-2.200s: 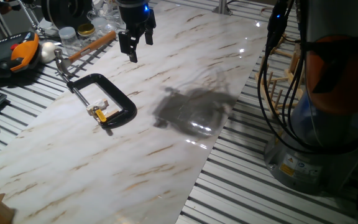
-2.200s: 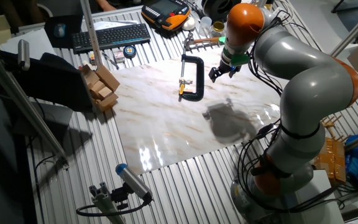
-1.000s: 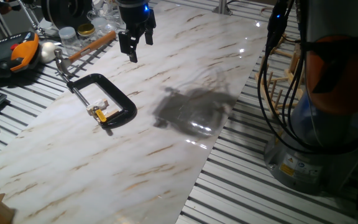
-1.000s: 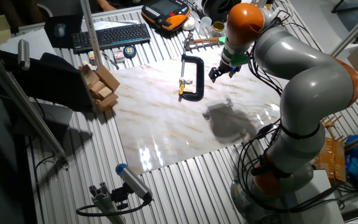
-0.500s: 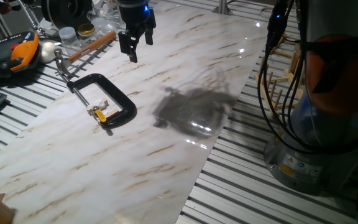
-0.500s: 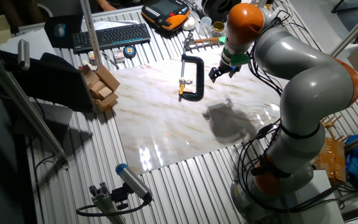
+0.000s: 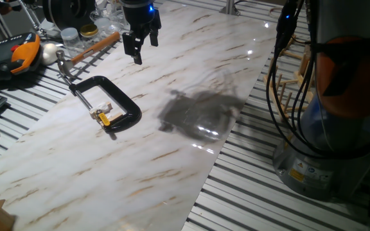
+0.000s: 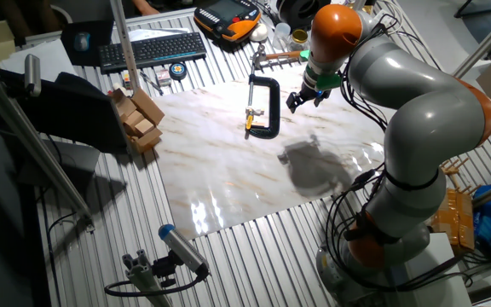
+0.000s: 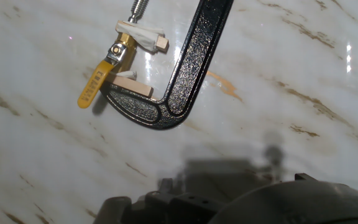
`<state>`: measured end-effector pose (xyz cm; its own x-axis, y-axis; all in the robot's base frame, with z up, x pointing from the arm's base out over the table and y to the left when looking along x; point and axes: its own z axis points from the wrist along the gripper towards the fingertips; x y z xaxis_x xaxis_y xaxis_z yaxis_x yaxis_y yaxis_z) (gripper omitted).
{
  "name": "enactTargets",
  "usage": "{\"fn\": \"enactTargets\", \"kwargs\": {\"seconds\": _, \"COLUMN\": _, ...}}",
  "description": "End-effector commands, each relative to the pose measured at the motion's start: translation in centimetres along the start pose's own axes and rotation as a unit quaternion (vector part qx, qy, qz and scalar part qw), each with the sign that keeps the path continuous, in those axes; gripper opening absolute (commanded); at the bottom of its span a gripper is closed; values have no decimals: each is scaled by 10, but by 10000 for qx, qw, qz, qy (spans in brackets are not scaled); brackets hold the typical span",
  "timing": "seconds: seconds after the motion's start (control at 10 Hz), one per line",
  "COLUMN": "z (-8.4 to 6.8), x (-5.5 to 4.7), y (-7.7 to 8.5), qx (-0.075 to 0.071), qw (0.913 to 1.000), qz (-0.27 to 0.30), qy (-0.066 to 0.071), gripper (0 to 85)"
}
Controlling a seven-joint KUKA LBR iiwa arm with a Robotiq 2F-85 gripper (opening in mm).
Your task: Turn off the water tap
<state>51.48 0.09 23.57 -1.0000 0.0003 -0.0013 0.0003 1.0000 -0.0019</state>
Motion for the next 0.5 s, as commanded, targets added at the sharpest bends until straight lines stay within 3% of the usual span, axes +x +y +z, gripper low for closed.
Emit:
{"fn": "enactTargets", "kwargs": {"seconds": 0.0, "z": 0, "x": 0, "y": 0, "qx": 205, "qw": 9997, "qz": 134, "qy": 9, "gripper": 0}}
{"fn": "enactTargets", "kwargs": {"seconds": 0.4, "z": -3, "x": 0, "y": 1, "qx": 221, "qw": 9996, "qz": 150, "qy": 24, "gripper": 0}}
